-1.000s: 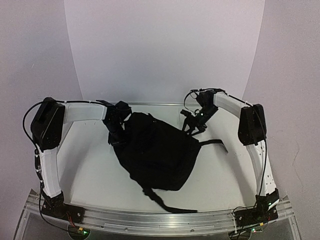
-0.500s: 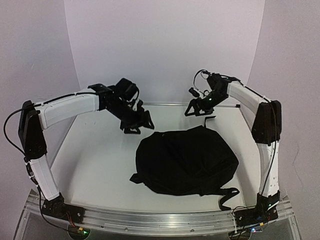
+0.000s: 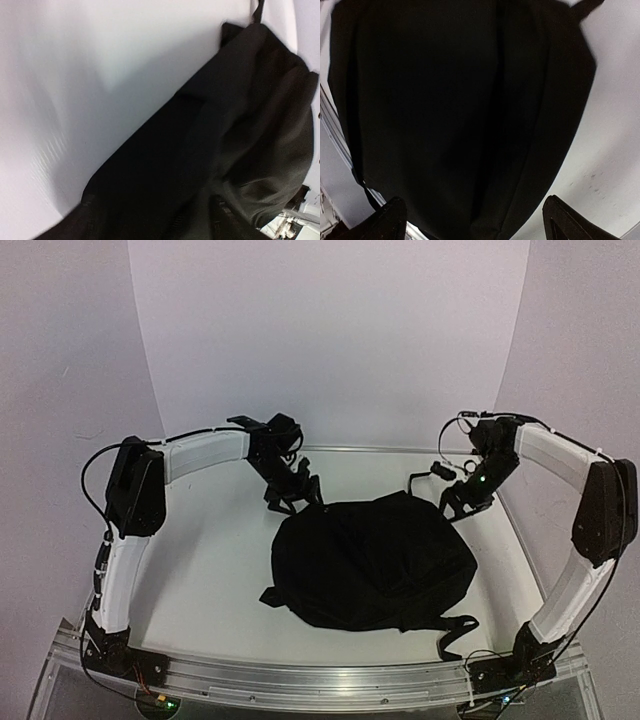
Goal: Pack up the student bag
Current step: Adjust the student bag at the center of the board.
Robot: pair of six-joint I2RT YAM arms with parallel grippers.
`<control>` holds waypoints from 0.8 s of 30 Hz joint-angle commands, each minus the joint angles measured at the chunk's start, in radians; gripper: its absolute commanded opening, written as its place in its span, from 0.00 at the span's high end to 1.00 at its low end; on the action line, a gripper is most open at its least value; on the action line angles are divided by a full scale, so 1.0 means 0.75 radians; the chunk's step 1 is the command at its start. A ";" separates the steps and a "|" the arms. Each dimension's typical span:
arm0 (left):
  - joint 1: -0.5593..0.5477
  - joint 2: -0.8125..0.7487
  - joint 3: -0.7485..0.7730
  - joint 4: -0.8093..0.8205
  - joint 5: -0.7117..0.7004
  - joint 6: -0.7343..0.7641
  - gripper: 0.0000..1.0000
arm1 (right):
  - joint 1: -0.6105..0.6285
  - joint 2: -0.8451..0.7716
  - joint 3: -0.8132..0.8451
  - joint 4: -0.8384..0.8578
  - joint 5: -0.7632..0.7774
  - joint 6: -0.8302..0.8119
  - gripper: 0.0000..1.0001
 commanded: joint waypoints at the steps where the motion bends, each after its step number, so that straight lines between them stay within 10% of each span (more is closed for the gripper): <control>1: -0.022 -0.086 -0.167 0.044 0.152 0.033 0.38 | 0.004 -0.023 -0.146 -0.139 0.121 -0.188 0.09; 7: -0.105 -0.246 -0.489 0.171 0.222 -0.005 0.65 | 0.010 0.265 0.001 -0.047 -0.024 -0.101 0.21; 13: -0.234 -0.366 -0.693 0.262 0.199 -0.138 0.73 | 0.087 0.713 0.669 0.033 -0.188 0.124 0.26; 18: -0.261 -0.517 -0.884 0.494 0.172 -0.356 0.49 | 0.292 0.948 1.197 0.014 -0.263 0.211 0.23; 24: -0.220 -0.651 -0.870 0.544 -0.063 -0.447 0.26 | 0.229 0.826 1.270 0.001 -0.310 0.245 0.07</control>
